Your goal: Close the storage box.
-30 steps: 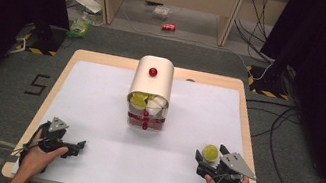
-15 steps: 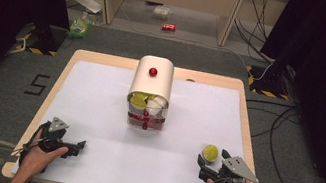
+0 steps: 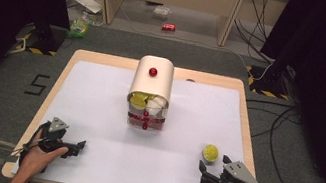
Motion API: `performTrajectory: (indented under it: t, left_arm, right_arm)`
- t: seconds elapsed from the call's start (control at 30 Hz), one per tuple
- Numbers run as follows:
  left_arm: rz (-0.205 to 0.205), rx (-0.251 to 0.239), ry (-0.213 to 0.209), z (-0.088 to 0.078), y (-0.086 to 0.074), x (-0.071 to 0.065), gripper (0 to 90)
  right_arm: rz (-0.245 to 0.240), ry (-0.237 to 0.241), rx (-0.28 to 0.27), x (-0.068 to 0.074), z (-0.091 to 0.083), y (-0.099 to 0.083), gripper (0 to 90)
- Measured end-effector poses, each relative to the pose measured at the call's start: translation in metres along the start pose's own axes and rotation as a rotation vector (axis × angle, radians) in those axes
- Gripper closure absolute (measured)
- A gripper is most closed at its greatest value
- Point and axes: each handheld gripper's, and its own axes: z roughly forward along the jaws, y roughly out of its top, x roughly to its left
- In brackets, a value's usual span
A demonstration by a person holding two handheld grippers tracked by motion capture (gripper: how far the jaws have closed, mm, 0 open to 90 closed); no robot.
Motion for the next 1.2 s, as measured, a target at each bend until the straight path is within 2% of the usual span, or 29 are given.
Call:
performTrajectory:
  t: [0.57,0.87,1.2]
  left_arm:
    - [0.000,0.000,0.000,0.000,0.000,0.000,0.2]
    - [0.002,0.001,0.000,0.000,0.000,0.000,0.2]
    - [0.002,0.001,0.001,0.000,0.000,0.000,0.2]
  right_arm:
    - [-0.020,-0.001,0.052,-0.002,-0.004,-0.011,15.7]
    - [-0.020,0.010,0.092,-0.003,-0.006,-0.016,15.6]
    - [-0.018,0.012,0.110,-0.005,-0.010,-0.022,15.7]
